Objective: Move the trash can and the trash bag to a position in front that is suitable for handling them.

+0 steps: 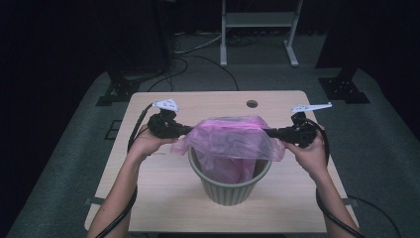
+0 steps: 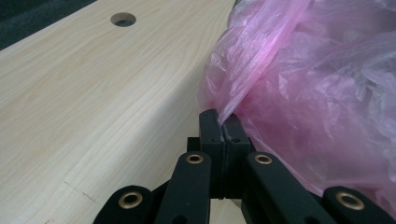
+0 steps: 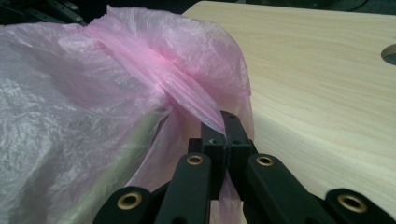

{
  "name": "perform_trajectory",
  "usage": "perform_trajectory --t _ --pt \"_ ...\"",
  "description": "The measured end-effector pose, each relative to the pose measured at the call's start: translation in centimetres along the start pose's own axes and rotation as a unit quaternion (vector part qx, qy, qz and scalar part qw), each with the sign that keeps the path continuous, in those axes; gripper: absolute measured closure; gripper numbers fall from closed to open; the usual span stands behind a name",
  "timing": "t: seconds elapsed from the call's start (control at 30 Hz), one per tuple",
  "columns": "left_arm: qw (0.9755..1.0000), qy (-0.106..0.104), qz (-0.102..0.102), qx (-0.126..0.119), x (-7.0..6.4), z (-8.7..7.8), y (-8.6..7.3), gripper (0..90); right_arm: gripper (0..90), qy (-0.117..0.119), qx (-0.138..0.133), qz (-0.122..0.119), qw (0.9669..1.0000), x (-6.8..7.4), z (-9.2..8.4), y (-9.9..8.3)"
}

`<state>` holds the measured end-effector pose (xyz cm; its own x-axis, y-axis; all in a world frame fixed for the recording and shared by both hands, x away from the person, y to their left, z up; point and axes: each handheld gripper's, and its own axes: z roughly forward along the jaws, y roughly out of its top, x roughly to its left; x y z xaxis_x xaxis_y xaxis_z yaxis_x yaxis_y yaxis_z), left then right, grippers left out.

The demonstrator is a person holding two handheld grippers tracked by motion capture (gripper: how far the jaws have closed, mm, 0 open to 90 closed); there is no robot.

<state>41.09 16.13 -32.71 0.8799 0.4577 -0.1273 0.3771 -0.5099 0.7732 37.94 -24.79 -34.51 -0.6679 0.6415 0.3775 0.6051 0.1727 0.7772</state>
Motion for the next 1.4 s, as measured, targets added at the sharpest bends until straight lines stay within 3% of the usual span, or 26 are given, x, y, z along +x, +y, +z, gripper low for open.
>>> perform_trajectory --t 0.6,0.73,0.87,0.9,1.03,1.23,1.4 --pt "0.9998 0.0 -0.018 -0.007 0.8 1.2 -0.1 90.0 90.0 -0.001 0.013 0.01 0.9999 -0.5 0.9 -0.4" --pt "0.9999 0.0 -0.01 -0.012 0.7 0.9 -0.2 89.7 89.9 0.003 0.009 0.007 0.9999 -0.5 0.8 -0.6" --pt "0.9989 -0.014 -0.019 -0.041 1.0 -0.5 -0.7 77.8 81.4 0.012 -0.014 0.0 0.9998 -0.6 -0.3 -0.9" --pt "0.9981 -0.019 -0.024 -0.054 1.2 -0.9 -0.8 70.9 78.5 0.019 -0.02 0.004 0.9996 -0.7 -0.7 -1.0" --pt "0.9952 -0.034 -0.026 -0.088 1.4 -2.6 -1.3 59.2 69.9 0.031 -0.045 0.001 0.9985 -0.7 -2.5 -1.1" --pt "0.992 -0.048 -0.015 -0.116 0.9 -4.2 -1.5 47.9 60.8 0.061 -0.062 -0.014 0.9961 0.1 -4.4 -0.9" --pt "0.9891 -0.065 -0.004 -0.132 0.2 -5.2 -1.5 41.7 59.2 0.065 -0.071 -0.039 0.9945 1.2 -5.1 -0.9"
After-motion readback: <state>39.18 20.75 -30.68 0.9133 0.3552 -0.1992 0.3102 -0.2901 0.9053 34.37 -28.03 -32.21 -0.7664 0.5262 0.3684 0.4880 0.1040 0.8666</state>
